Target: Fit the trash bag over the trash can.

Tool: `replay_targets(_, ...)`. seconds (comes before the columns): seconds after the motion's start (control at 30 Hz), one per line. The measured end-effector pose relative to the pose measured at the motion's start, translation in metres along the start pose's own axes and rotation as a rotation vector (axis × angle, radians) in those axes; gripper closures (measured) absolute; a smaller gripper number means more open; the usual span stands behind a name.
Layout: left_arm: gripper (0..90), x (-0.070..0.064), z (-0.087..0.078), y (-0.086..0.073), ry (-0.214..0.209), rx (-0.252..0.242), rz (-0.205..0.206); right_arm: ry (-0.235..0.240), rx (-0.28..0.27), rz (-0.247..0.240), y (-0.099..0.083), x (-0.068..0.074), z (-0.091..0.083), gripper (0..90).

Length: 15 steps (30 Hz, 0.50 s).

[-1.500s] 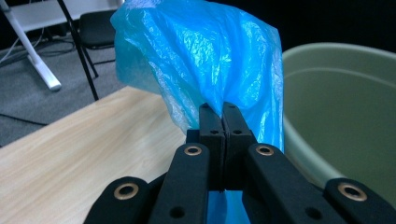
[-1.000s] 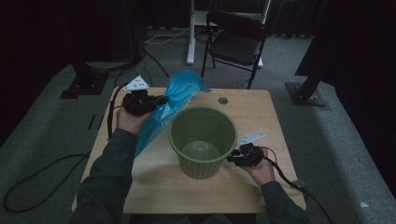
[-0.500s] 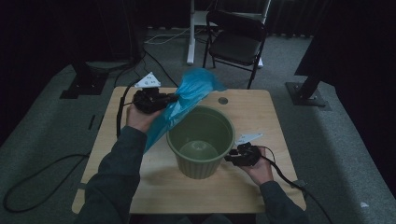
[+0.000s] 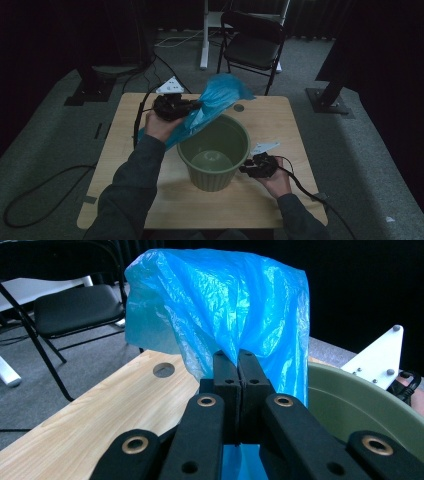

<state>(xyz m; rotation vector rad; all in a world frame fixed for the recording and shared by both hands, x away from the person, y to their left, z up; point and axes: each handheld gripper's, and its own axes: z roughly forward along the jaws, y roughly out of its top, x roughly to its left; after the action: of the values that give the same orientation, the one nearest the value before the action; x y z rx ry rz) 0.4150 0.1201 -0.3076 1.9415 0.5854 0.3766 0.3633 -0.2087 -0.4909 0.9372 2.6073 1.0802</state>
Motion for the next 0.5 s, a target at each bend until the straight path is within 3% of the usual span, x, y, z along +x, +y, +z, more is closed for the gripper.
replay_targets(0.3, 89.1, -0.008, 0.009, 0.008, -0.025, -0.007, 0.005, 0.001, -0.006, -0.007, 0.003, 0.001, 0.003, 62.4)
replay_targets(0.5, 89.1, -0.02, 0.018, 0.021, -0.049, -0.015, 0.03, 0.007, -0.007, -0.009, 0.004, 0.002, 0.003, 62.3)
